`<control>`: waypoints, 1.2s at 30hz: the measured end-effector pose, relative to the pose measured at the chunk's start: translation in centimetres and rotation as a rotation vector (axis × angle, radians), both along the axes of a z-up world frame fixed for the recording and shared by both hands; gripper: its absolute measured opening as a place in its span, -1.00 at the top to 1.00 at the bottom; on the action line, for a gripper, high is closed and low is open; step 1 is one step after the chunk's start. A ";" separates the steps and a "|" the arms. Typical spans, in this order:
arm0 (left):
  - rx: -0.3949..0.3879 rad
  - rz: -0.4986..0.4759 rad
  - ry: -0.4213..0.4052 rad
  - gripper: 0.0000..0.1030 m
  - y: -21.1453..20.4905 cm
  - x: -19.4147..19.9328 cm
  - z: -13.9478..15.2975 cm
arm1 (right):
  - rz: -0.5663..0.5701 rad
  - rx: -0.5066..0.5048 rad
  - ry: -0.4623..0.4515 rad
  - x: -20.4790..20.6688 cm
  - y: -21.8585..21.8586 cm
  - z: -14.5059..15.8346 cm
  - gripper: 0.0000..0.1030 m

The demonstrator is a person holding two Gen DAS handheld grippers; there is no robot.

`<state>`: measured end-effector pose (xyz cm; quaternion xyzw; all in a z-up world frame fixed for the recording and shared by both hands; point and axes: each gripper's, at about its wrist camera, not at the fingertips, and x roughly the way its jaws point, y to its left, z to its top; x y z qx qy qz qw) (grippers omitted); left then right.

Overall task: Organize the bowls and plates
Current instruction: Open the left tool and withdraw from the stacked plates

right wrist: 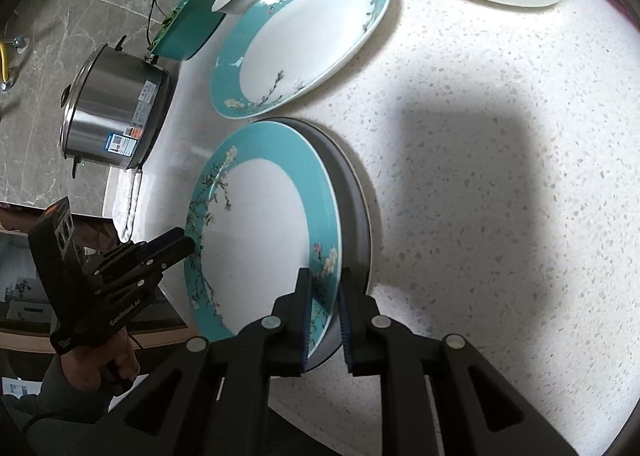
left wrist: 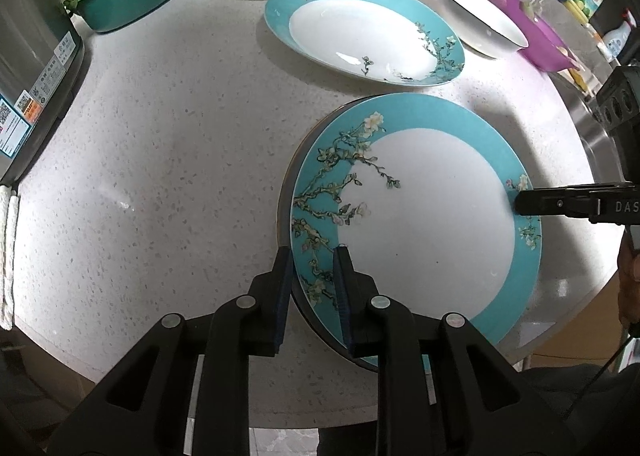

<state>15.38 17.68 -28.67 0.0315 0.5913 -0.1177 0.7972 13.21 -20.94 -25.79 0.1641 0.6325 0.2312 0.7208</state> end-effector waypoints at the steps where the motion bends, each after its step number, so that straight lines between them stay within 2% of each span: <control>1: -0.001 0.002 -0.005 0.62 0.0 0.0 0.0 | -0.006 0.000 -0.004 -0.1 0.0 0.0 0.68; 5: -0.001 -0.005 -0.020 0.55 0.1 -0.1 0.0 | -0.013 -0.030 -0.023 -0.3 0.4 0.2 0.66; 7: -0.009 -0.016 -0.021 0.30 0.1 -0.3 0.1 | -0.013 -0.042 -0.032 -0.5 0.6 0.4 0.54; 8: 0.010 -0.018 -0.014 -0.25 0.0 -0.4 -0.2 | -0.008 -0.052 -0.042 -0.6 0.9 0.5 0.49; 9: 0.014 -0.018 -0.011 -0.59 0.0 -0.4 -0.3 | -0.002 -0.064 -0.053 -0.8 1.2 0.6 0.40; 11: 0.004 -0.013 -0.011 -0.59 0.4 -0.7 -0.6 | 0.013 -0.107 -0.085 -1.1 1.9 1.0 0.24; 13: 0.002 -0.010 -0.009 -0.60 0.5 -0.9 -0.8 | 0.024 -0.142 -0.112 -1.4 2.6 1.3 -0.04; 15: -0.003 -0.007 -0.016 -0.59 0.8 -1.0 -0.7 | 0.032 -0.196 -0.143 -1.7 3.2 1.5 -0.19; 19: -0.027 0.007 -0.059 -0.60 1.6 -1.2 0.5 | 0.016 -0.210 -0.164 -2.1 3.6 1.7 -0.24; 22: -0.098 0.031 -0.102 -0.60 3.0 -1.3 2.0 | -0.023 -0.212 -0.179 -2.3 3.1 2.3 -0.46; 25: -0.214 0.092 -0.097 -0.60 5.0 -0.8 3.1 | -0.102 -0.151 -0.204 -2.7 1.7 3.5 -0.60; 29: -0.441 0.224 -0.011 -0.60 8.3 -0.1 3.4 | -0.269 -0.026 -0.251 -4.2 -1.8 5.5 -0.70; 30: -0.465 0.237 -0.014 -0.60 8.7 0.0 3.4 | -0.311 0.010 -0.260 -4.6 -2.8 5.9 -0.78; 31: -0.484 0.226 -0.024 -0.60 8.9 0.0 3.6 | -0.350 0.047 -0.268 -4.9 -3.6 6.3 -0.97; 33: -0.546 0.180 -0.017 -0.60 8.8 0.4 3.7 | -0.451 0.163 -0.285 -5.7 -5.7 7.2 -1.00; 35: -0.550 0.162 -0.005 -0.59 8.4 1.5 3.9 | -0.519 0.305 -0.317 -5.9 -7.6 8.0 -1.00; 36: -0.555 0.152 -0.006 -0.59 8.2 1.8 4.1 | -0.532 0.331 -0.329 -5.9 -8.2 8.3 -1.00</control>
